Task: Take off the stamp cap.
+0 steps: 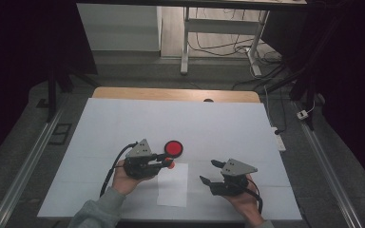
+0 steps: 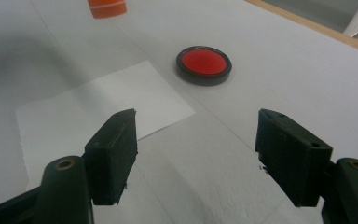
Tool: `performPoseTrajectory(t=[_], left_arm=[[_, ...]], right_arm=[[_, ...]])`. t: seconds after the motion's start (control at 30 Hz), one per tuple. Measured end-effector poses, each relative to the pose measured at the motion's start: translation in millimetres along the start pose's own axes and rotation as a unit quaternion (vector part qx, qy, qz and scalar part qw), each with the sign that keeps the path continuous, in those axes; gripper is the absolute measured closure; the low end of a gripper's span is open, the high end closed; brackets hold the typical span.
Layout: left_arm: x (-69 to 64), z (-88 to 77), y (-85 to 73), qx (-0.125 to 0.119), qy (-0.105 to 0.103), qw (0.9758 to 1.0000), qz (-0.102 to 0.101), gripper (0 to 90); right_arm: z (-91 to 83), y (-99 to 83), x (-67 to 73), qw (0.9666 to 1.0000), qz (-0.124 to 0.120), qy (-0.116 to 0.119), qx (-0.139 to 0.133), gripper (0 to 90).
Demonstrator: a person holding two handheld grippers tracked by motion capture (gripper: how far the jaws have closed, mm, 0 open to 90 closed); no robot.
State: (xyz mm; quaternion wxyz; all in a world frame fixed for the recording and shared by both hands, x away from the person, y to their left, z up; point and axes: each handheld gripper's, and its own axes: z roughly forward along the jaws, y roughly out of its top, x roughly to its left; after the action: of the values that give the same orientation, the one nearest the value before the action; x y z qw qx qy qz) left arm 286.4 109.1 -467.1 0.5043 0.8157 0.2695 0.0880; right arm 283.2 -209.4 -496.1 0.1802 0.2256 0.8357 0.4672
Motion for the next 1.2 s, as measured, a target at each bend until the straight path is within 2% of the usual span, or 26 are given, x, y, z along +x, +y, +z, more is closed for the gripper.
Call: performPoseTrajectory(t=[0.13, 0.23, 0.33, 0.43, 0.57, 0.67, 0.77, 0.9, 1.2], left_arm=[[0.2, 0.1, 0.1, -0.001, -0.002, 1.0000, -0.002, 72.4], [0.8, 0.8, 0.0, 0.001, -0.002, 1.0000, 0.001, 72.4], [2.6, 0.8, -0.7, -0.003, -0.006, 0.9999, -0.008, 72.4], [0.2, 0.5, 0.4, -0.004, -0.008, 1.0000, 0.000, 72.4], [-0.4, 1.7, 1.3, -0.003, -0.012, 0.9999, 0.001, 72.4], [-0.8, 2.3, 1.1, -0.001, -0.012, 0.9999, 0.002, 72.4], [-0.9, 3.9, 1.0, 0.001, -0.012, 0.9999, 0.003, 72.4], [-2.3, 7.0, 1.1, 0.003, -0.017, 0.9998, 0.005, 72.4], [-2.0, 10.2, 0.5, 0.009, -0.017, 0.9998, 0.009, 72.4]], right_arm=[[6.3, -1.2, 2.6, 0.9999, -0.004, 0.005, 0.012, 29.3], [7.4, -1.0, 4.1, 0.9999, -0.005, 0.010, 0.010, 29.5], [10.4, -0.3, 4.6, 0.9998, -0.002, 0.015, 0.011, 29.8], [12.7, 1.7, 7.2, 0.9997, 0.000, 0.024, 0.003, 30.5], [17.0, 4.4, 10.6, 0.9995, -0.002, 0.030, 0.006, 31.2], [22.0, 7.1, 14.1, 0.9991, 0.003, 0.042, -0.002, 31.8], [23.6, 8.4, 15.5, 0.9992, -0.005, 0.040, 0.004, 31.8], [28.2, 10.6, 17.8, 0.9987, 0.001, 0.052, -0.004, 32.1], [40.4, 17.5, 24.8, 0.9980, -0.007, 0.062, -0.007, 32.3]])
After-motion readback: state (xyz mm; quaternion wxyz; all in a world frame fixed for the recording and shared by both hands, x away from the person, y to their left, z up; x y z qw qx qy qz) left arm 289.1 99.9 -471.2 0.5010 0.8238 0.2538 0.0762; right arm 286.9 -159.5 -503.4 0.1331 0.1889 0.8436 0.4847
